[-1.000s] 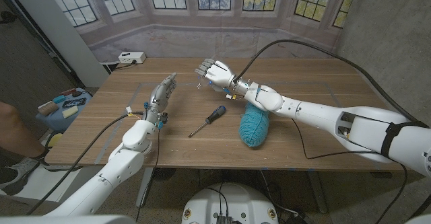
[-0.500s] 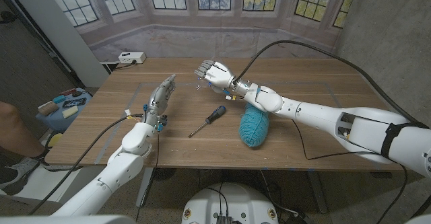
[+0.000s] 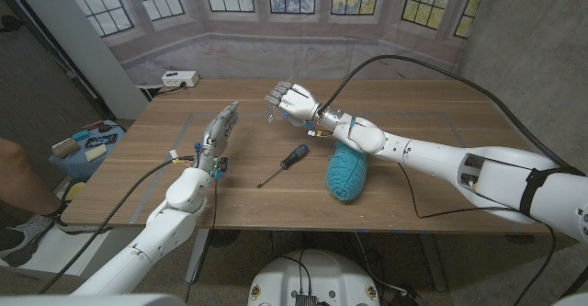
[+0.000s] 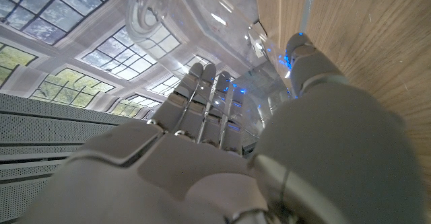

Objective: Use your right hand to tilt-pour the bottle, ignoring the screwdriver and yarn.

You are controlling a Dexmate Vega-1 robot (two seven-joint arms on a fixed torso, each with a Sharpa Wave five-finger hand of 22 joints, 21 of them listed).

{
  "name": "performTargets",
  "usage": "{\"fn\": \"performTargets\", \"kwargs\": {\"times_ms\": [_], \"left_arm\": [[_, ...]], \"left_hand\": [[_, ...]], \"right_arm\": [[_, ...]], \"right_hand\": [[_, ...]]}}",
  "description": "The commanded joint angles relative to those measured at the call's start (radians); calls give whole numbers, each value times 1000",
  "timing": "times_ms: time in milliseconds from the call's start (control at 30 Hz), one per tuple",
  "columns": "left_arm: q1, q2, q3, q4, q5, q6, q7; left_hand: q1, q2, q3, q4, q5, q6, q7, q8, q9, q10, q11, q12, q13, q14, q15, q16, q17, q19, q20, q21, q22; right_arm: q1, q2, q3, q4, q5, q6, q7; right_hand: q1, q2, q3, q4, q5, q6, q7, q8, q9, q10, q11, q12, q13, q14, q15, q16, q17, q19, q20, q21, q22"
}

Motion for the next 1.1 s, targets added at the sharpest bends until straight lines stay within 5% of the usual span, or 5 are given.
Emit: {"fn": "performTargets", "kwargs": {"times_ms": [33, 500, 1100], "left_arm": [[1, 0, -2, -6, 4, 14, 10], [1, 2, -1, -12, 6, 21, 13], [-13, -4, 9, -2, 8, 19, 1]], "left_hand": [[-1, 9, 3, -7, 3, 12, 1, 5, 5, 10, -2, 2, 5, -5, 3, 2, 1, -1, 9, 0, 5], [-1, 10, 2, -7, 2, 14, 0, 5, 5, 11, -4, 2, 6, -7, 3, 2, 1, -1, 10, 0, 5], [0, 11, 1, -8, 3, 15, 1, 4, 5, 11, -2, 1, 6, -7, 2, 2, 1, -1, 10, 0, 5]], "right_arm": [[-2, 3, 9, 2, 11, 9, 1], [14, 7, 12, 29, 38, 36, -18], [-39, -52, 88, -113, 108, 78, 53]], "right_hand": [[0, 14, 40, 36, -2, 10, 3, 2, 2, 6, -2, 5, 5, 11, -84, -3, 6, 9, -1, 0, 3], [-8, 12, 37, 36, -4, 11, 3, 2, 3, 8, 0, 6, 5, 11, -84, -4, 14, 10, -2, -1, 3], [-11, 14, 38, 36, -5, 12, 0, 2, 4, 9, -6, 5, 3, 14, -92, -5, 21, 15, -4, 0, 3]]}}
